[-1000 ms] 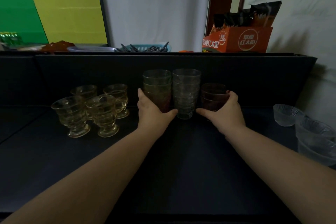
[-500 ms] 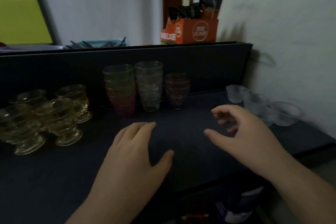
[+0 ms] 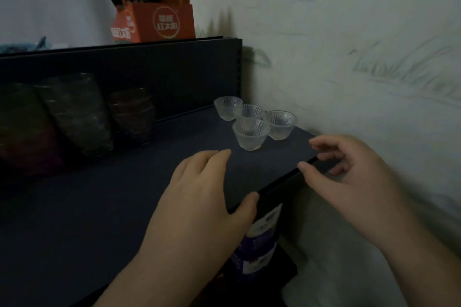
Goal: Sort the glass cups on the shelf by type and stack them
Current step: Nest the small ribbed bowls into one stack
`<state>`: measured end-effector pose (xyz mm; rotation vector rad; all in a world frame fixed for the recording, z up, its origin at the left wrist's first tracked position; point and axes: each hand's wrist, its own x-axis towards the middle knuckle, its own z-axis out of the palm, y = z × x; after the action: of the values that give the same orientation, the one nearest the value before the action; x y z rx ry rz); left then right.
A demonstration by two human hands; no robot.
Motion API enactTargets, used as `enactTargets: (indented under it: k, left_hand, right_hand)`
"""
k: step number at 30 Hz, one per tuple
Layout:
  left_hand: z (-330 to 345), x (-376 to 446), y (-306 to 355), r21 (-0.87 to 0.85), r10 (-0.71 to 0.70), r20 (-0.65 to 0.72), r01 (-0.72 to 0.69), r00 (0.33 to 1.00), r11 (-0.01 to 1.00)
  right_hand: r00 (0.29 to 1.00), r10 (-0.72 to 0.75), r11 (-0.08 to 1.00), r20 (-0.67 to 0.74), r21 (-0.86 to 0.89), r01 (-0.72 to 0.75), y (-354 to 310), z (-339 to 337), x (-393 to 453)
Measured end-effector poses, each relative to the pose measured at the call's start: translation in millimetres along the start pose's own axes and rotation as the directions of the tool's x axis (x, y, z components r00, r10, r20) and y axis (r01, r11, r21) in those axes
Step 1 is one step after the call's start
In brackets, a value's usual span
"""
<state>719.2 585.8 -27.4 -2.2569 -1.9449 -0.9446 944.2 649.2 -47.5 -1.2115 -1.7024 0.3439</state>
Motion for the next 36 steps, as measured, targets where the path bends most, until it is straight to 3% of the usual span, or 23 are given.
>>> enactTargets:
  k: [5, 11, 17, 23, 28, 36]
  left_hand:
    - [22.5, 54.1, 21.4, 0.018, -0.062, -0.007, 0.062, 0.998, 0.998]
    - [47.9, 114.3, 28.5, 0.066, -0.277, 0.072, 0.273, 0.958, 0.960]
    - [57.3, 123.7, 28.6, 0.027, -0.347, 0.005, 0.346, 0.938, 0.938]
    - [43.2, 117.0, 10.9, -0.079, -0.440, -0.009, 0.438, 0.898, 0.896]
    - [25.0, 135.7, 3.4, -0.216, -0.424, -0.115, 0.394, 0.898, 0.894]
    - [45.9, 192.4, 4.1, -0.305, -0.375, -0.123, 0.325, 0.919, 0.895]
  right_hand:
    - [0.998, -0.049, 0.998, 0.034, -0.045, 0.051, 34.3, -9.8, 35.3]
    - [0.982, -0.061, 0.992, 0.180, -0.102, 0.080, 55.7, -4.6, 81.8]
    - [0.937, -0.045, 0.995, 0.346, -0.073, 0.075, 65.4, 14.9, 110.8]
    - [0.916, -0.017, 0.996, 0.402, -0.072, 0.050, 61.6, 30.0, 127.4]
    - [0.909, 0.017, 0.999, 0.417, -0.041, 0.000, 60.5, 32.3, 137.9]
    - [0.944, 0.039, 0.998, 0.328, 0.043, -0.056, 69.7, 6.1, 132.5]
